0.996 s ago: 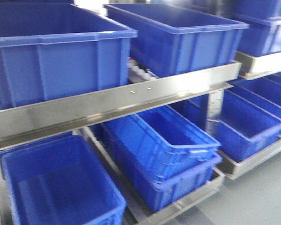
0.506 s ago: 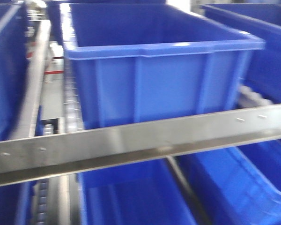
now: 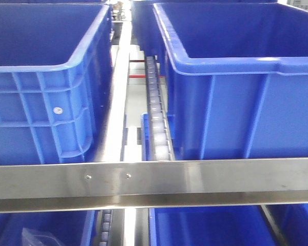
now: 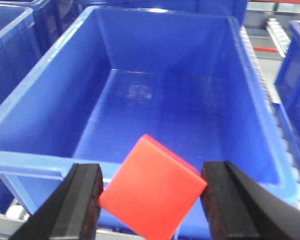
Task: Pick red cube and place on left shelf
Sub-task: 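Lower the red cube into the blue bin with the right gripper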
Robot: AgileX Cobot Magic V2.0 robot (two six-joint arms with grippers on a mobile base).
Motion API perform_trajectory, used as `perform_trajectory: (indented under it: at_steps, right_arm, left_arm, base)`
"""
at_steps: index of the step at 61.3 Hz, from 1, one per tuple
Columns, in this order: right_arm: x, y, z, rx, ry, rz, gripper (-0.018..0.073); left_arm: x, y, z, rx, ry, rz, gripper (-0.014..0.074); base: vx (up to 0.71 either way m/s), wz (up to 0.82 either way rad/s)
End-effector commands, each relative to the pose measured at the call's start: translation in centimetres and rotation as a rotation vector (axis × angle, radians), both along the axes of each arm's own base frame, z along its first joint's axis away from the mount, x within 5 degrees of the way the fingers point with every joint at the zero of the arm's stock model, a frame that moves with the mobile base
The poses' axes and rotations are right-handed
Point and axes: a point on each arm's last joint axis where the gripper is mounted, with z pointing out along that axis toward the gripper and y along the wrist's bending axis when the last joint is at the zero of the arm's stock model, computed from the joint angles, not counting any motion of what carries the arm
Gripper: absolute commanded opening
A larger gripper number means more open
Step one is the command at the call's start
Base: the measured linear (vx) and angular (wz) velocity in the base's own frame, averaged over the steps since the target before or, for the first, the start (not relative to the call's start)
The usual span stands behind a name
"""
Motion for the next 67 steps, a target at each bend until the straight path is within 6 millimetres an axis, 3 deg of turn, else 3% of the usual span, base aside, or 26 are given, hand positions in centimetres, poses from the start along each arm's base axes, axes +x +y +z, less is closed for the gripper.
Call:
perform_trajectory:
  at_steps: [1,67]
  right_arm:
    - [-0.07,0.05,1.83,0.011,-0.113,0.007,0.0049]
    - [-0.07,0.05,1.83,0.011,-0.113,0.007,0.0049]
  left_arm:
    - [0.10,0.00,0.03,-0.008,-0.060,0.000,0.0106]
    - [0.10,0.00,0.03,-0.008,-0.060,0.000,0.0106]
  base:
    - [0.08,0.48]
    - [0.01,0.00]
